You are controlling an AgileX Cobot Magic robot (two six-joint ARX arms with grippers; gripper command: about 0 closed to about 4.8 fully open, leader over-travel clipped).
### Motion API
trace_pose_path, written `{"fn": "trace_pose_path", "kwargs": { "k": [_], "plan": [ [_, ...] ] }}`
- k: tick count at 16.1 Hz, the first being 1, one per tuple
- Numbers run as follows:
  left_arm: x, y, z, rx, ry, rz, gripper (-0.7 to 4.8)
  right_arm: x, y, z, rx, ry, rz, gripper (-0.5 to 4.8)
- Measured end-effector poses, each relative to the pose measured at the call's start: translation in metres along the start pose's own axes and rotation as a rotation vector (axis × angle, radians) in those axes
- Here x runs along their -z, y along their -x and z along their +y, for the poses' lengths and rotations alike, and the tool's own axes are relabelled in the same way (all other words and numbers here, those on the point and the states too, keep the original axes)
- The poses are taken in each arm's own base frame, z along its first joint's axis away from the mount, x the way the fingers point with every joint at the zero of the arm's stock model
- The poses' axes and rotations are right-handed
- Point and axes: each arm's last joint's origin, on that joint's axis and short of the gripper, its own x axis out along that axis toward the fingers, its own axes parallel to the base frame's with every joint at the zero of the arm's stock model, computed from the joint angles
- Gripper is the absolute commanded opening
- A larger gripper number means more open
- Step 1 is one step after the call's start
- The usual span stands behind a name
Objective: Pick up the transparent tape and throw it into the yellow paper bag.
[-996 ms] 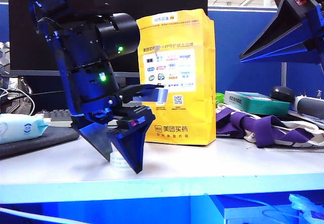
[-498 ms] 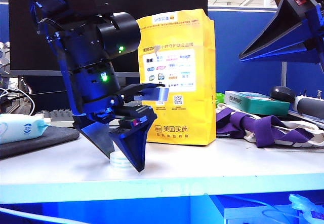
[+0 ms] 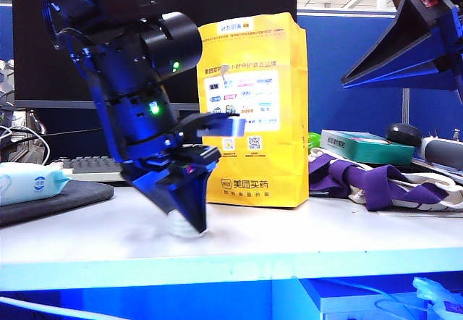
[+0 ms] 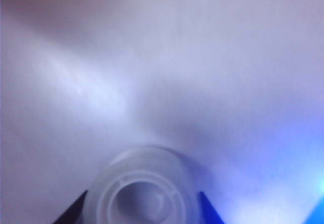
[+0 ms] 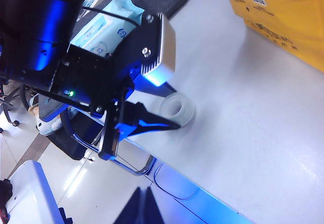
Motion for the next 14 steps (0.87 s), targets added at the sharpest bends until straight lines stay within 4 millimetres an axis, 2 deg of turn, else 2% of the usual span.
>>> {"fn": "trace_pose_path", "kwargs": {
  "k": [3,5,9,11,12,14],
  "plan": [
    [-0.002,0.003,0.000,-0.010,-0.004,-0.014,2.10,0.000,0.000,0.000,0.000,0.007,0.000,-0.01],
    [-0.006,0.021,0.001,-0.048,-0.006,-0.054,2.10,-0.001,0.000,0.000,-0.003,0.018,-0.011,-0.01],
    [-0.018,0.083,0.002,-0.124,-0.010,-0.233,2.10,-0.005,0.000,0.001,-0.011,0.046,-0.039,-0.01],
    [-0.018,0.126,0.000,-0.159,-0.011,-0.356,2.10,-0.009,0.001,0.003,-0.026,0.077,-0.071,-0.01],
    [-0.018,0.151,-0.001,-0.179,-0.012,-0.443,2.10,-0.014,0.003,0.008,-0.060,0.116,-0.102,-0.01],
    [-0.018,0.182,-0.003,-0.204,-0.054,-0.579,2.10,-0.040,0.014,0.030,-0.128,0.265,-0.240,-0.01]
  ]
}}
